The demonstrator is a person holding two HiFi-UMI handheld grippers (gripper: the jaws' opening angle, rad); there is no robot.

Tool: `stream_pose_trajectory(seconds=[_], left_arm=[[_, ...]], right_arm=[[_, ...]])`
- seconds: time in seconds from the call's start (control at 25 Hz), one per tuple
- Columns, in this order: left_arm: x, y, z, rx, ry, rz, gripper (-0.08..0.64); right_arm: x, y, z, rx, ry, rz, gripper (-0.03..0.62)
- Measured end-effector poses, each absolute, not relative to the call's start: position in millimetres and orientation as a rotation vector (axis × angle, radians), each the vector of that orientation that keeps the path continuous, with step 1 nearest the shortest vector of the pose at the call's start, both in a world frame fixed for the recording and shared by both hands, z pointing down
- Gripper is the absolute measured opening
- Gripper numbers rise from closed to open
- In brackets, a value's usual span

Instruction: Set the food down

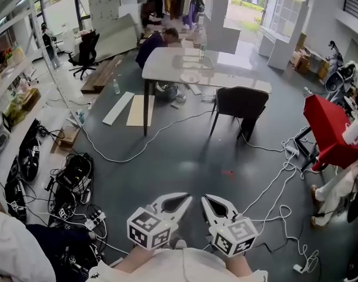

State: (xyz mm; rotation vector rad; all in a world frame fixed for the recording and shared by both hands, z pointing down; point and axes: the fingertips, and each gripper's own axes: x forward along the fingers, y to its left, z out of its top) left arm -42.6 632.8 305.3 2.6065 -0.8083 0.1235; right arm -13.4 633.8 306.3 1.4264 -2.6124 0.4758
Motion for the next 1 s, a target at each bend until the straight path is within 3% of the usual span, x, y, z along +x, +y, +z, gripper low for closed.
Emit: stream_pose_trajectory(seconds=[0.68,1.0], left_arm=[[-29.5,632.6,324.3,2.543,-0.831,0.067,0.021],[-28.2,590.6,326.5,2.528,-0.782,0.017,0.021]], right_arm=[[0.6,636.0,324.0,1.357,-2.625,0.486,0.003],[7.8,587.4,315.5,1.49,-2.657,0.476,0.003]])
